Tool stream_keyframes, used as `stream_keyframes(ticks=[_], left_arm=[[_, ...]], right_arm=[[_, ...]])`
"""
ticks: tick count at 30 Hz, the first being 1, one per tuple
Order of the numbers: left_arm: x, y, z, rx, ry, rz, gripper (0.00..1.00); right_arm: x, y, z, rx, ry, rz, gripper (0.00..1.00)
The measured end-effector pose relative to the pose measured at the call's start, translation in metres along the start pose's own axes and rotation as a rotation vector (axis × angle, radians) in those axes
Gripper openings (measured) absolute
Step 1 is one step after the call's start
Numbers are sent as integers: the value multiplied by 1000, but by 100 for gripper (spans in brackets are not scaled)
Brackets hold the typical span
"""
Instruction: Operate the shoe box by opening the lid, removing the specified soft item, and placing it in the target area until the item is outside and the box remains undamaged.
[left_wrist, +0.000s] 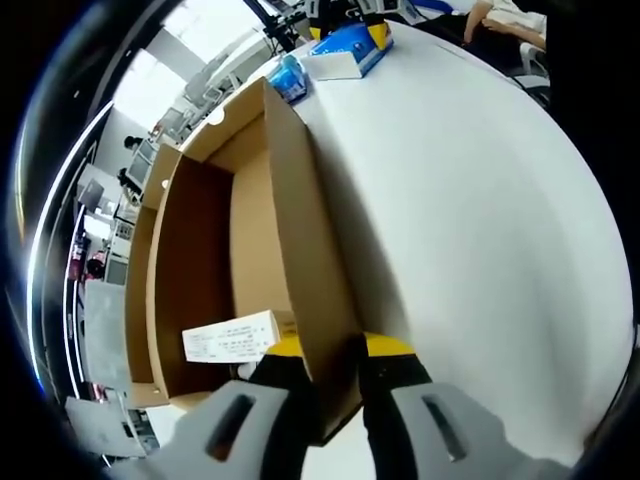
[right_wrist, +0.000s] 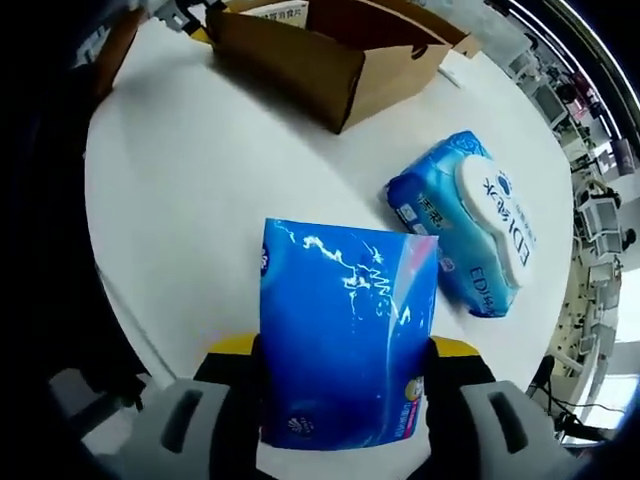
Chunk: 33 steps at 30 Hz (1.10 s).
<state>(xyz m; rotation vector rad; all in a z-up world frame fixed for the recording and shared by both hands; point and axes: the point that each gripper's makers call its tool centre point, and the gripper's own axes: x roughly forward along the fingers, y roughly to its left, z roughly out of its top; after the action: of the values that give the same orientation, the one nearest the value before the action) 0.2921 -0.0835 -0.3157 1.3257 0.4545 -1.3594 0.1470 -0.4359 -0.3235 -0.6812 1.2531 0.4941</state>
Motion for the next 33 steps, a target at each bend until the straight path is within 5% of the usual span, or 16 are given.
stream_keyframes(ticks=[7, 19, 33], left_arm=[[0, 0, 0, 0, -4, 19, 16], [2, 0, -3, -10, 50, -2, 16], [2, 2, -6, -79, 77, 18, 17]], right_arm=[[0, 0, 1, -98, 20, 7, 65], [0, 2, 3, -208, -49, 44, 64], [0, -1, 3, -445, -104, 88, 64]])
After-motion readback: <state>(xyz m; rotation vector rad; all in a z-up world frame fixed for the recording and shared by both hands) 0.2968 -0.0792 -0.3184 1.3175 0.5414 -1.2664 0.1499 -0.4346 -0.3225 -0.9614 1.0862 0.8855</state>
